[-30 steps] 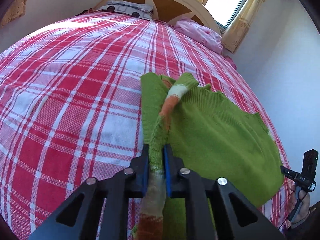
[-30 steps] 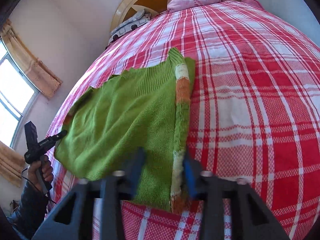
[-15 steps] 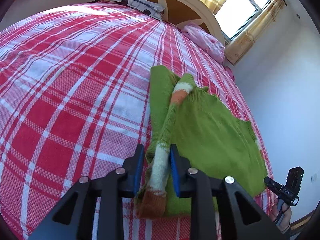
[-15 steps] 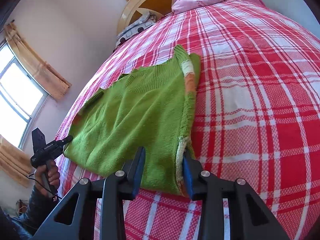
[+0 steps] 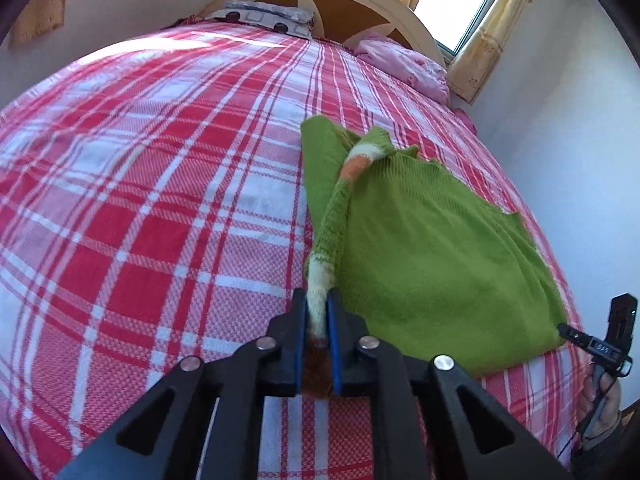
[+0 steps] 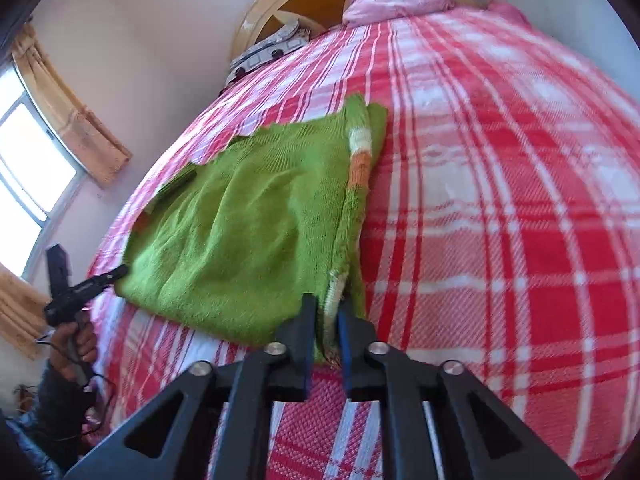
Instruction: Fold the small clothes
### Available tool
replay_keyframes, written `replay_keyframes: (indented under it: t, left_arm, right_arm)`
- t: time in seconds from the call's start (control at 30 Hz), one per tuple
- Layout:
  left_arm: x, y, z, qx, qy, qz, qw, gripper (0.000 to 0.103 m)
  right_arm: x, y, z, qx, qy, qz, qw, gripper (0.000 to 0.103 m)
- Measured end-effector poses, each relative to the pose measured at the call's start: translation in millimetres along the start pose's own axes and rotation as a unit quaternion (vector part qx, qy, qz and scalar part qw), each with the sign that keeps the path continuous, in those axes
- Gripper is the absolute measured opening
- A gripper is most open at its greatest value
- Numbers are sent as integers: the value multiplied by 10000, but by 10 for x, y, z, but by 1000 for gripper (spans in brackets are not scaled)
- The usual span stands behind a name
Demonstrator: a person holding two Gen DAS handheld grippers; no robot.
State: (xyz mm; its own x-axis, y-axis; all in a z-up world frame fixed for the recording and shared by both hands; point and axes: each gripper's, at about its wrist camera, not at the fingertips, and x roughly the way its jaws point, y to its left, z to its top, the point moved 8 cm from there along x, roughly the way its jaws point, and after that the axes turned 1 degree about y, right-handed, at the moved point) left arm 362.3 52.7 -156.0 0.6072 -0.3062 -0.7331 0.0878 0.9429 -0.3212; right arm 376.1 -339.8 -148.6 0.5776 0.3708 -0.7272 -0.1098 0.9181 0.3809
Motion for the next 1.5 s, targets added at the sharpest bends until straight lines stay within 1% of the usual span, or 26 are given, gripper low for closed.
replay_keyframes:
  t: [0.03, 0.07, 0.1, 0.17, 0.23, 0.33, 0.4, 0.43, 0.47, 0.5, 0.53, 0.57, 0.6, 0.63, 0.77, 0.83, 0.9, 0.97, 1.0, 1.1, 1.17, 1.2, 1.3, 1.4, 1.43, 1.5]
  left_arm:
    - [-70, -23, 82, 115, -186, 128, 9997, 16]
    - [-121, -44, 167, 229, -356, 232, 9988, 21]
    - [-164, -86, 266, 382, -514, 341, 9974, 26]
    - [-161, -183, 457, 629, -710, 503, 9942, 55]
    - [-37, -302, 642, 902, -786, 726, 9902, 64]
    - [335, -452, 802, 1239, -440, 877, 9874, 64]
    - [598, -500, 858, 1428, -215, 1175, 9825, 64]
    - [731, -459, 895, 1500, -125, 1494, 9773, 64]
    - [809, -370, 930, 1464, -100, 1805, 9726, 64]
    - [860, -257, 934, 1316, -15, 1953, 9719, 65]
    - [876, -119, 914, 1024, 117, 1962, 9751, 69]
    - [878, 42, 900, 565, 228, 1814, 9815, 76]
    - [839, 176, 878, 126, 237, 1599, 9868, 78]
    - [792, 268, 853, -139, 208, 1485, 9886, 79]
    - [592, 474, 696, -543, 44, 1393, 9887, 81]
    - [596, 493, 580, -650, 157, 1294, 9893, 81]
    - [548, 419, 521, -530, 86, 1211, 9912, 76]
    - [500, 266, 514, -411, -22, 1046, 9937, 63]
    - [474, 192, 508, -379, -59, 888, 9953, 60]
    - [462, 8, 516, -196, -102, 523, 9984, 45]
    - [519, -56, 521, -119, 8, 394, 9992, 27]
    - [534, -50, 511, -217, 123, 303, 9992, 25]
    - [429, -21, 460, -478, 224, -13, 9986, 25]
    - [219, 19, 266, -696, 238, -468, 9962, 25]
    - [171, 31, 173, -681, 292, -501, 9960, 26]
    - [132, 59, 1, -665, 419, -459, 9958, 32]
  right_arm:
    - [-42, 21, 63, -107, -118, -180, 9997, 62]
    - [-91, 58, 138, -196, -279, -269, 9991, 72]
    - [-138, 101, 212, -276, -446, -335, 9981, 72]
    - [-169, 229, 344, -470, -606, -474, 9959, 72]
    - [-97, 457, 449, -733, -586, -361, 9949, 72]
    - [134, 834, 533, -1067, -441, 10, 9933, 72]
    - [312, 1023, 508, -1277, -249, 106, 9914, 72]
    - [426, 1122, 490, -1386, -146, 118, 9902, 72]
    - [512, 1187, 469, -1462, -70, 134, 9891, 72]
    - [578, 1228, 446, -1502, -7, 147, 9885, 72]
    - [638, 1258, 416, -1519, 56, 169, 9882, 72]
    - [682, 1272, 389, -1513, 90, 192, 9883, 72]
    - [713, 1272, 368, -1499, 114, 219, 9884, 72]
    - [722, 1265, 330, -1500, 125, 222, 9884, 72]
    - [817, 1145, 268, -1417, 208, 113, 9896, 72]
    - [815, 1093, 257, -1378, 186, 122, 9902, 72]
    - [813, 1087, 250, -1379, 173, 70, 9903, 72]
    - [783, 1145, 237, -1517, 137, -91, 9883, 72]
    - [764, 1196, 227, -1602, 101, -115, 9870, 72]
    - [732, 1347, 157, -1741, 40, 26, 9847, 72]
    - [732, 1434, 82, -1815, 60, 130, 9833, 72]
    - [733, 1467, 44, -1866, 70, 138, 9823, 72]
    - [692, 1550, -79, -2008, 20, 144, 9795, 72]
    - [641, 1601, -184, -2110, -26, 199, 9773, 72]
    - [630, 1616, -213, -2152, -46, 194, 9764, 72]
    - [612, 1638, -257, -2236, -82, 177, 9745, 72]
